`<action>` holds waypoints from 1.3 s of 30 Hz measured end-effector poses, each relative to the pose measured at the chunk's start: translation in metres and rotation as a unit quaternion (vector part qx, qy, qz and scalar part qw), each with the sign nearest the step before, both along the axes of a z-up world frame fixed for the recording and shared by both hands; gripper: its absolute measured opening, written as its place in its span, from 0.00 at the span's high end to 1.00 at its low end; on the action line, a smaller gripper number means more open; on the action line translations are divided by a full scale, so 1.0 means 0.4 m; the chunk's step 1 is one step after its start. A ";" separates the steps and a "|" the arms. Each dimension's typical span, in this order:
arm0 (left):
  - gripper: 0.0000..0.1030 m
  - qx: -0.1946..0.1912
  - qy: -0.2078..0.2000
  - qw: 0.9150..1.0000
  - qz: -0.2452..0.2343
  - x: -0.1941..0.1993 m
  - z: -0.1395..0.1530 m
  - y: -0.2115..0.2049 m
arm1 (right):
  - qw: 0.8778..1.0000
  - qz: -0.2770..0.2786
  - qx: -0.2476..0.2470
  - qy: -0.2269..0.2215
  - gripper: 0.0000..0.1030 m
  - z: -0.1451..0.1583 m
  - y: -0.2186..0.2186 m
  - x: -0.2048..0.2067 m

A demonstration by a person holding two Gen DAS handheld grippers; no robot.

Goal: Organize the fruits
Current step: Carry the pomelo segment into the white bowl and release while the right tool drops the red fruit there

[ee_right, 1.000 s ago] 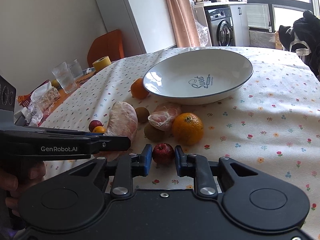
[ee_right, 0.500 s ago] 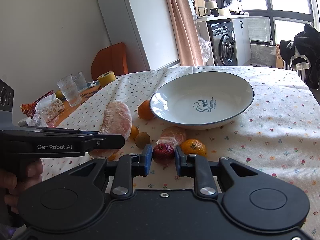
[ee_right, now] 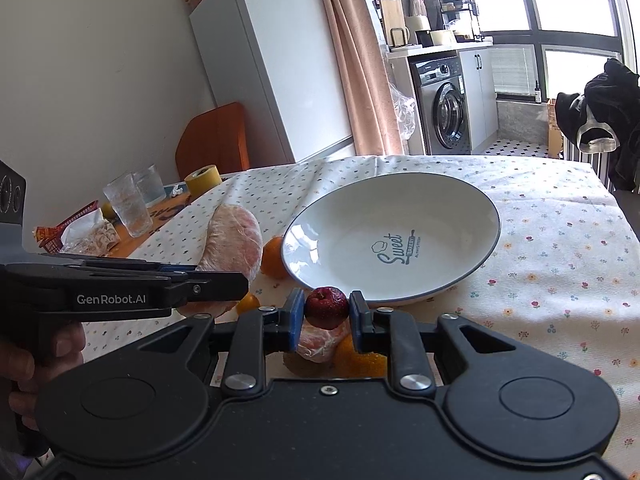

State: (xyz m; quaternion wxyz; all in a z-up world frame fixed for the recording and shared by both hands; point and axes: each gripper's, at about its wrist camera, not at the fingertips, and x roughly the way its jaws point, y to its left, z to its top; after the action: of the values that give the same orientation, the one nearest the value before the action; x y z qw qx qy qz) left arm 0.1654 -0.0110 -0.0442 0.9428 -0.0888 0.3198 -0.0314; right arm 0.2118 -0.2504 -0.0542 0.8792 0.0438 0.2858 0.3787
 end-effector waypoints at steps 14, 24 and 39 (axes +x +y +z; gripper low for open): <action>0.84 0.003 0.010 1.000 -0.010 0.129 0.003 -0.010 | 1.000 -0.021 0.012 0.012 0.78 -0.015 -0.004 0.098; 0.79 0.009 0.026 1.000 0.006 0.180 -0.010 -0.006 | 0.999 -0.027 0.008 0.028 0.78 -0.029 -0.002 0.126; 0.48 0.015 0.013 0.999 0.025 0.105 0.015 0.025 | 0.999 -0.038 0.013 0.026 0.69 -0.020 -0.006 0.098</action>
State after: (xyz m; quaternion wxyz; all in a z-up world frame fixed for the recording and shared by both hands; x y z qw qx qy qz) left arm 0.2073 -0.0011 -0.0384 0.9401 -0.0830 0.3305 -0.0016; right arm 0.2509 -0.2530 -0.0622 0.8847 0.0757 0.3014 0.3476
